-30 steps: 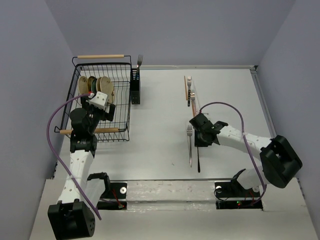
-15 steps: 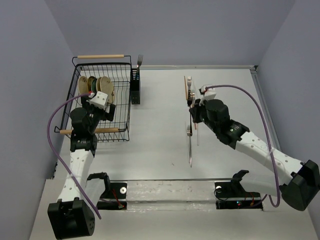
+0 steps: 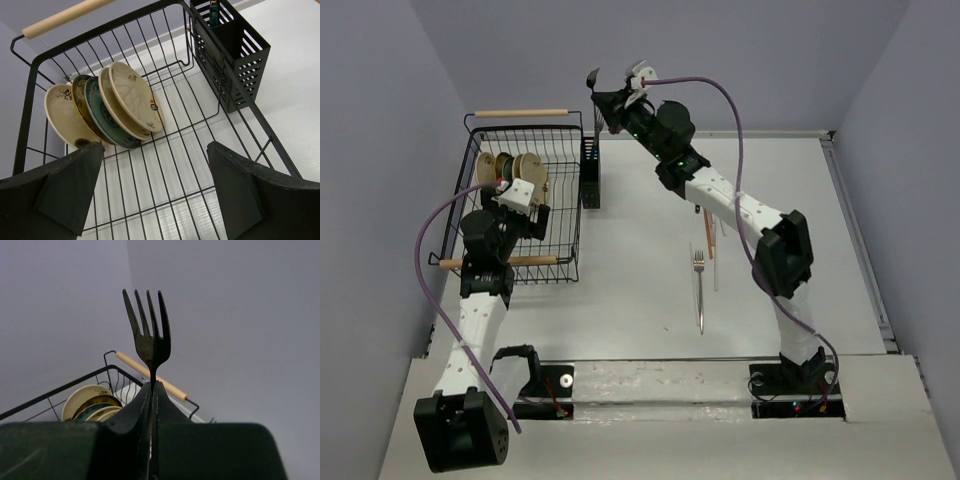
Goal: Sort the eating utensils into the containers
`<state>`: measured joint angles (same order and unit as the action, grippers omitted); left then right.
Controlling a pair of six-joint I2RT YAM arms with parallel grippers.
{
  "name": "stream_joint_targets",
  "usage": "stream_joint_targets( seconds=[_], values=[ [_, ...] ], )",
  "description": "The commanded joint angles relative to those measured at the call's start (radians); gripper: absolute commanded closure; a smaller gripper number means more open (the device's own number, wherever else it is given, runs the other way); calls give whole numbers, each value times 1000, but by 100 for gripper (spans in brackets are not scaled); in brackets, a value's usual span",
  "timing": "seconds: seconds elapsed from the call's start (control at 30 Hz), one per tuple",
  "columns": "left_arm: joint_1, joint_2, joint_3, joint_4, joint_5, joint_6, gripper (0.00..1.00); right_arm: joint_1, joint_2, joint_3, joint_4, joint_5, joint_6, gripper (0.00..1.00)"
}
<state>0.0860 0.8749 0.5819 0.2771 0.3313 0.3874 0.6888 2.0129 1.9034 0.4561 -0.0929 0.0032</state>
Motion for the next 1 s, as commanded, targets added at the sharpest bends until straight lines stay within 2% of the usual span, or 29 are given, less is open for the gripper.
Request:
stream_joint_targets(
  seconds=[0.0, 0.07, 0.2, 0.57, 0.77, 0.93, 0.97],
  values=[
    [-2, 9, 67, 28, -18, 10, 1, 5, 246, 313, 145, -73, -8, 100],
    [-2, 12, 64, 31, -15, 8, 1, 5, 366, 456, 141, -79, -8, 100],
    [-2, 13, 47, 45, -12, 10, 1, 5, 455, 549, 109, -73, -6, 100],
    [-3, 7, 29, 53, -5, 13, 1, 5, 449, 385, 147, -31, -8, 100],
    [-3, 4, 26, 53, -5, 13, 1, 5, 429, 270, 173, -34, 73, 100],
    [-3, 3, 24, 50, -2, 13, 1, 5, 425, 256, 151, 18, 86, 100],
    [-2, 3, 24, 50, 0, 14, 1, 5, 422, 255, 151, 27, 84, 92]
  ],
)
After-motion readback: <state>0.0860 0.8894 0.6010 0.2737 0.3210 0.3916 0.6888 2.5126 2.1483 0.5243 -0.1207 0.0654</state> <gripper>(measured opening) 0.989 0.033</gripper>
